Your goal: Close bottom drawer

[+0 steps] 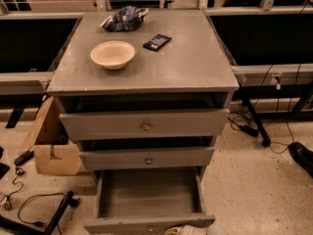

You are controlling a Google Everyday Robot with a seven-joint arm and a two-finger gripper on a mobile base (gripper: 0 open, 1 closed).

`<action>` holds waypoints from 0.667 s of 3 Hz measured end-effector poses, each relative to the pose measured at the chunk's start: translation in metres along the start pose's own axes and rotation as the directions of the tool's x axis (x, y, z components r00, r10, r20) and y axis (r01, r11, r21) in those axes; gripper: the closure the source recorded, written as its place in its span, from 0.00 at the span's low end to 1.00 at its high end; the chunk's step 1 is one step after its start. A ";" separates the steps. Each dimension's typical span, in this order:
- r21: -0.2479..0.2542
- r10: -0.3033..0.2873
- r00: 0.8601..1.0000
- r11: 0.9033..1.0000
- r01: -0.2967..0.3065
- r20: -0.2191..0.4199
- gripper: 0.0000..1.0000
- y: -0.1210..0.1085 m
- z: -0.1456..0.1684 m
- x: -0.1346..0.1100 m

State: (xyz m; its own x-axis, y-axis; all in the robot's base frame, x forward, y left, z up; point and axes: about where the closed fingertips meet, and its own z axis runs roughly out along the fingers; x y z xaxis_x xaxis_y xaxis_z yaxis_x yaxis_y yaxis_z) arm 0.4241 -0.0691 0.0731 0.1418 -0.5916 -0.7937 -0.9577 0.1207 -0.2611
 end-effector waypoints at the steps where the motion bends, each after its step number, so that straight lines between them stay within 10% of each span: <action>1: -0.004 -0.024 1.000 1.000 0.024 0.009 1.00 -0.014 0.003 -0.010; 2: -0.007 -0.036 0.999 0.999 0.036 0.015 1.00 -0.020 0.005 -0.015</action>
Offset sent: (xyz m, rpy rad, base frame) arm 0.2977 0.1367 0.1743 0.0450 -0.3167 0.3503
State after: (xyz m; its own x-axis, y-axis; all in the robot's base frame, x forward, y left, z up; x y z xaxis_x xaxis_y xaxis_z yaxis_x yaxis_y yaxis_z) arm 0.4425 -0.0589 0.0880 0.1798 -0.5839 -0.7917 -0.9537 0.0938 -0.2858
